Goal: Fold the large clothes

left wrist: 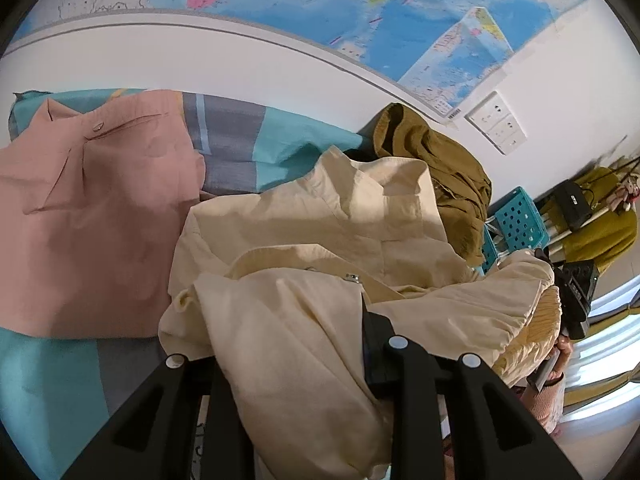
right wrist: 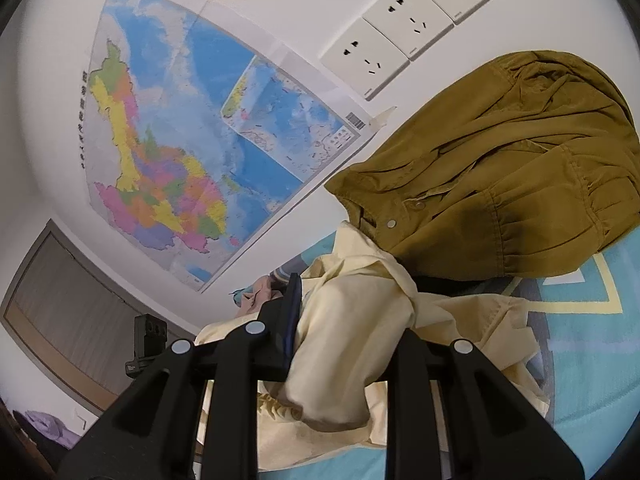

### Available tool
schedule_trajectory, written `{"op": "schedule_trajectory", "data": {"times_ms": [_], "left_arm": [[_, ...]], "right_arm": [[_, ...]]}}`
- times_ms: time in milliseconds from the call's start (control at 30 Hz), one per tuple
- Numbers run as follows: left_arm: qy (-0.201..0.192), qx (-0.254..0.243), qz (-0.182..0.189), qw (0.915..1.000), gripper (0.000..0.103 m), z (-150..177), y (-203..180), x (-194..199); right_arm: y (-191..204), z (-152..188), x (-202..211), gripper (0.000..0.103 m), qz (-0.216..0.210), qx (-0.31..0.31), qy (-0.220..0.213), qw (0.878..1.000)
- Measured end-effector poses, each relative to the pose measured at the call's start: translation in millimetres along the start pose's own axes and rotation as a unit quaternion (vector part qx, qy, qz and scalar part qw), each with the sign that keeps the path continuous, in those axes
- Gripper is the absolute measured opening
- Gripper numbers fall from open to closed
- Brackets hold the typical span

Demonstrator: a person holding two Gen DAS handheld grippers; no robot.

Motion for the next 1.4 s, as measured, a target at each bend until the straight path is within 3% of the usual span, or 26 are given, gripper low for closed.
{"op": "schedule_trajectory", "data": {"times_ms": [633,1033,1067,1167,1333,1400], "left_arm": [[0.020,0.022,-0.021,0.9993,0.027,-37.4,6.8,-31.8],[0.038,0.043,-0.040,0.9975,0.027,-58.8,20.5,-60.5],[0.039,0.045,-0.043,0.9973,0.027,-59.0,21.2,-63.3],[0.046,0.053,-0.049,0.9964,0.027,-62.3,24.2,-72.0],[0.051,0.062,-0.056,0.9952,0.027,-68.1,30.2,-83.4],[0.051,0.064,-0.057,0.9950,0.027,-69.2,31.4,-86.4]], "right_arm": [[-25.9,-17.4,-36.0,0.023,0.028,-0.022,0.022,0.999],[-39.5,-25.9,-51.2,0.030,0.021,-0.040,0.026,0.999],[-39.5,-25.8,-51.8,0.034,0.020,-0.041,0.026,0.999],[-32.3,-26.3,-49.0,0.068,0.006,-0.037,0.019,0.999],[-5.0,-24.2,-25.2,0.073,-0.009,0.011,-0.007,1.000],[18.9,-14.2,-13.0,0.073,-0.005,0.073,-0.011,0.997]]}}
Point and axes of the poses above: each gripper's, at about its wrist camera, not at the fingertips, and x roughly against the way its jaws point, y to its left, z to its underside, the point moved 6 cm from there along -x, roughly the way its jaws point, and after that the axes turned 15 degrees about x, right-handed, at the moved point
